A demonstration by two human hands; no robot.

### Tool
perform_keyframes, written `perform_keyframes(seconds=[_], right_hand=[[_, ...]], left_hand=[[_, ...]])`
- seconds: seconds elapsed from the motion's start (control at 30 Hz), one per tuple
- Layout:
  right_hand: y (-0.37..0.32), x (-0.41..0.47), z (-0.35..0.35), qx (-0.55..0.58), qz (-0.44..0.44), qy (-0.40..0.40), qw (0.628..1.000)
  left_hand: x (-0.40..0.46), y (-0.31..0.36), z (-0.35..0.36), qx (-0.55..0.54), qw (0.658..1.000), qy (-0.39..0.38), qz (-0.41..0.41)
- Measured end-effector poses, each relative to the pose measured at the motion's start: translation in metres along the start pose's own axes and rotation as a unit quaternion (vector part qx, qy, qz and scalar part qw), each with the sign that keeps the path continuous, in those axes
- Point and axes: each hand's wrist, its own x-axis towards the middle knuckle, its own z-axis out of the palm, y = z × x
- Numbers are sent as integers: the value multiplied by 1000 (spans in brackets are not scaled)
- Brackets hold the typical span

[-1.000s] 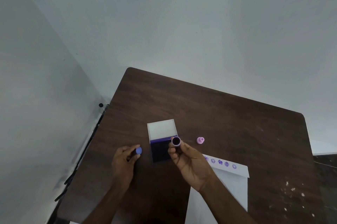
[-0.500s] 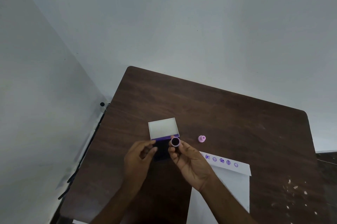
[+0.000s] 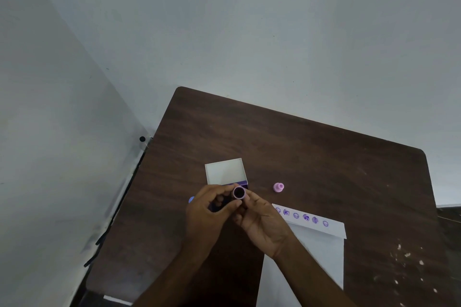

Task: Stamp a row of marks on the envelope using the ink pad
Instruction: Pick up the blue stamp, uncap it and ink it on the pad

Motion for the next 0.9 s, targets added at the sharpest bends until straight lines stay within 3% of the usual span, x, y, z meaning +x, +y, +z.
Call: perform_keyframes(seconds=[0.27, 0.9], right_hand=[[6, 6, -5, 102, 37, 41, 993], [12, 5, -8, 104, 55, 11, 993]], left_hand=[[5, -1, -3, 17, 1000, -5, 7], [4, 6, -3, 53, 998, 1, 16]])
